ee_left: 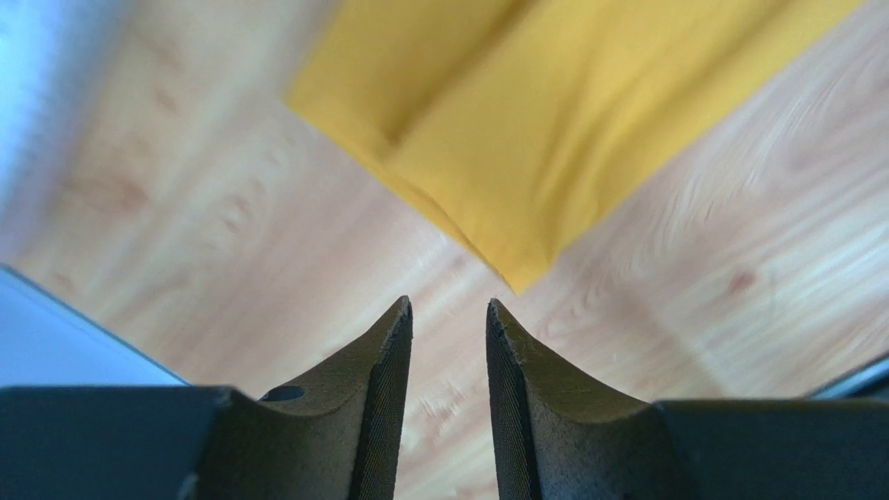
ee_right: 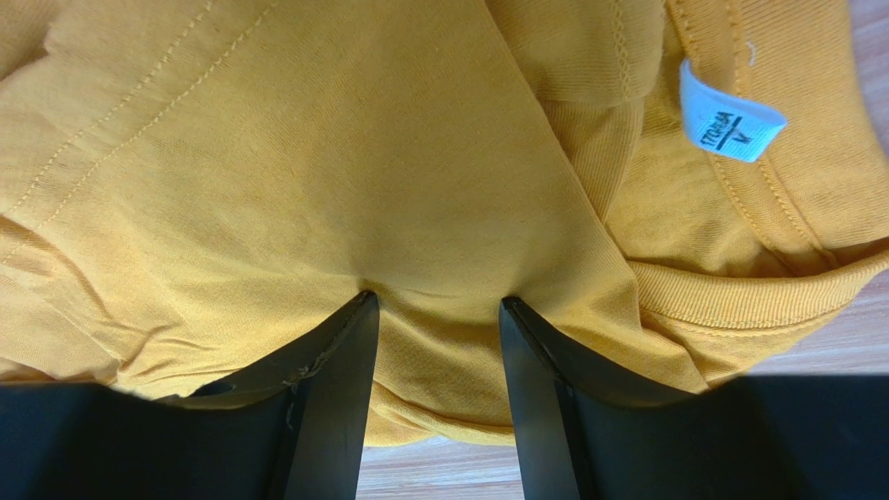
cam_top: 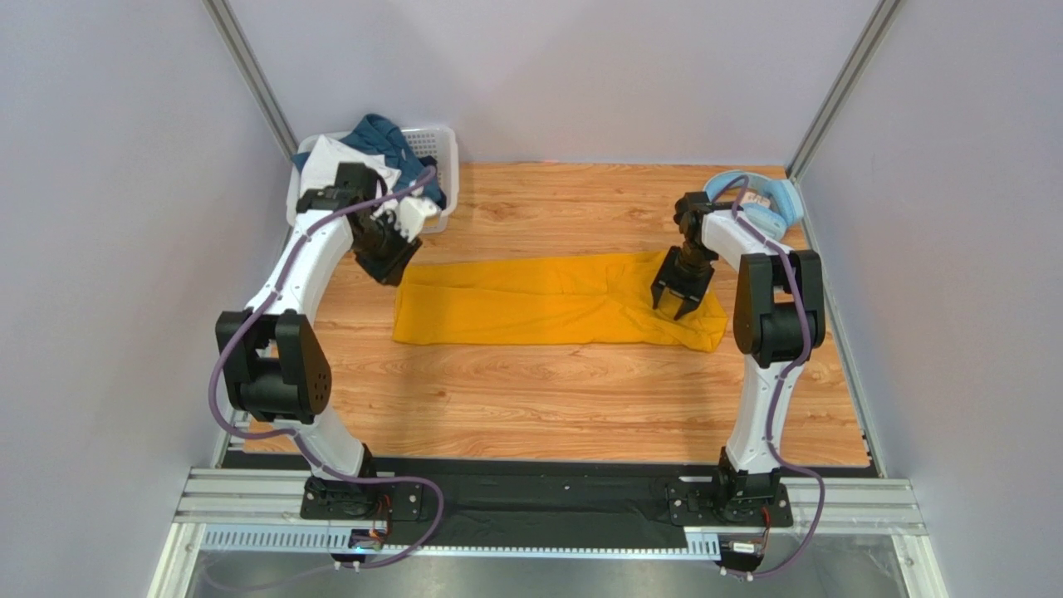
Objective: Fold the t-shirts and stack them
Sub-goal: Fold the tshirt
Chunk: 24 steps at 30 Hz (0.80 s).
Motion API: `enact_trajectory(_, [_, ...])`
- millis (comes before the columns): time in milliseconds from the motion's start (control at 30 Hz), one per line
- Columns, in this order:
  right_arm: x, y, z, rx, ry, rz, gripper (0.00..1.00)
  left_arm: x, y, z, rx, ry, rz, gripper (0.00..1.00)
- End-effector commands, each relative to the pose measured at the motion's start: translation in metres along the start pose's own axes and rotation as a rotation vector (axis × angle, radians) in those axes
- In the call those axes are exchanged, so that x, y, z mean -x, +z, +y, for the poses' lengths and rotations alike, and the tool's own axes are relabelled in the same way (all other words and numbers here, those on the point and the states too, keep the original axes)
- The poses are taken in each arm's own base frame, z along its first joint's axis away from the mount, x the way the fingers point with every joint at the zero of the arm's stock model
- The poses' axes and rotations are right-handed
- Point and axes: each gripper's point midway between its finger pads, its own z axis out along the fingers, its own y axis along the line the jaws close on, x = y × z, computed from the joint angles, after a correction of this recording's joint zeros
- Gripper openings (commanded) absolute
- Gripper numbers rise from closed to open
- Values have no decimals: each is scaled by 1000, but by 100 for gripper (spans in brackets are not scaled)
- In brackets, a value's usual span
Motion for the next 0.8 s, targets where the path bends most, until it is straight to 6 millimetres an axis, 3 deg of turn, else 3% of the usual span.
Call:
enact_trajectory(0, [0,-7,15,62,-24,-34,52,59,-27,-24,-91,-13,-191,40])
enact_trajectory(133, [-6,-4,16,55,-36,-26,51,54,28,-39,-180,-21,-69,38])
enact_trajectory(233, [-7,-4,15,55,-36,-28,51,54,49,-47,-225,-27,-38,38])
enact_trajectory(400, [-9,-1,16,57,-36,-26,51,62,67,-46,-251,-46,-34,38])
enact_trajectory(567, [-10,1,13,47,-44,-26,50,72,74,-30,-208,-47,-44,38])
enact_trajectory(767, [-15,2,7,36,-54,-23,50,60,88,-6,-152,-79,-35,38])
